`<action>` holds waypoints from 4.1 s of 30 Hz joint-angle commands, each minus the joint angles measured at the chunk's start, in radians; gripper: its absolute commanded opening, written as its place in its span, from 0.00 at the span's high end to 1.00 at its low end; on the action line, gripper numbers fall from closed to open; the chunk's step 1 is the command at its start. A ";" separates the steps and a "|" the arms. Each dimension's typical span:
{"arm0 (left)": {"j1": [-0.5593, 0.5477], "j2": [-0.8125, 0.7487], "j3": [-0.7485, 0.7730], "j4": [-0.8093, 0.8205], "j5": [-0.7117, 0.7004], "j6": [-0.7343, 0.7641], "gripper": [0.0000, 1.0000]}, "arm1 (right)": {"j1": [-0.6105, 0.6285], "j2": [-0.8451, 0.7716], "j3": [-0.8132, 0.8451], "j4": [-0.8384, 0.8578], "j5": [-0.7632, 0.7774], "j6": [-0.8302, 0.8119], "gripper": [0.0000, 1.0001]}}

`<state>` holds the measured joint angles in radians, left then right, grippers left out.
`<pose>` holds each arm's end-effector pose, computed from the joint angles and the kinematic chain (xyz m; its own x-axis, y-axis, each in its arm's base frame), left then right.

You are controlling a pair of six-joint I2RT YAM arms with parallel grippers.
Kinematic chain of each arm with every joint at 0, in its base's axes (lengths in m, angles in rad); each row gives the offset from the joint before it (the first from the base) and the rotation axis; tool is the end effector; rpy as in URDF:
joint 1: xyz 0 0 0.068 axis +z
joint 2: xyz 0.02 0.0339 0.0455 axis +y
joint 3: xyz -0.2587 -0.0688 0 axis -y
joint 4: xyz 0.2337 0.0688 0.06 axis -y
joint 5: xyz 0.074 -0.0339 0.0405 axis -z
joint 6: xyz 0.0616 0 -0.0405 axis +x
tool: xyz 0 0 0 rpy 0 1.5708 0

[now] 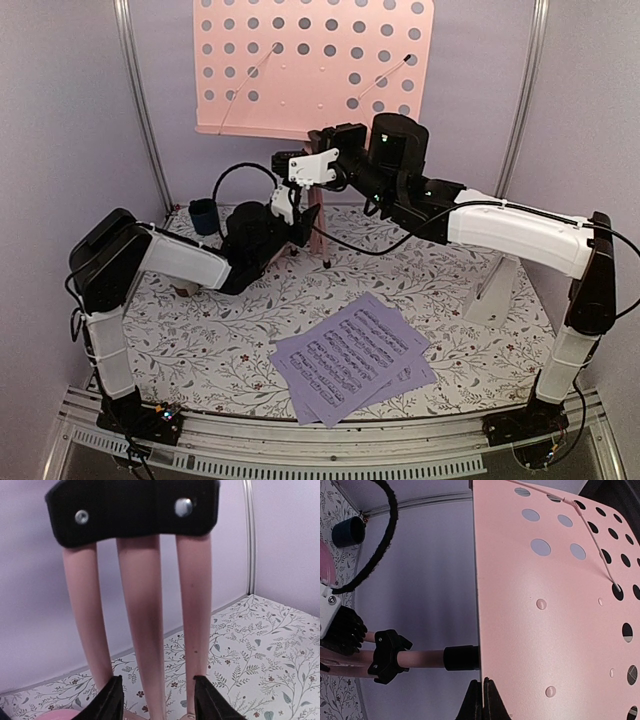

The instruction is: Set up the instrument practice props

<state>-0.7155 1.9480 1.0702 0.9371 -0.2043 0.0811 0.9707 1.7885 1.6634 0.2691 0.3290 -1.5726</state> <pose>0.3439 -0.2824 0.2205 0.0842 0.0319 -0.9959 0.4843 0.8722 0.0689 0.2684 0.3570 0.4154 0.6003 -0.7985 -0.0446 0.0821 0.1170 -0.9897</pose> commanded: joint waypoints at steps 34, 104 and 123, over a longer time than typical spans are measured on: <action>0.100 -0.158 0.001 -0.226 0.115 0.045 0.44 | -0.036 -0.089 0.124 0.295 -0.049 0.015 1.00; 0.076 0.007 0.261 -0.335 0.088 -0.042 1.00 | 0.083 -0.271 -0.622 0.244 -0.069 1.209 0.14; 0.073 -0.016 0.247 -0.318 0.074 -0.062 1.00 | -0.230 0.074 -0.324 0.104 -0.429 1.703 0.36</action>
<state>-0.6395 1.9472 1.3098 0.5758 -0.1165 0.0319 0.7509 1.7927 1.2266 0.4244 -0.0395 0.0711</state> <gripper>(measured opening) 0.124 0.643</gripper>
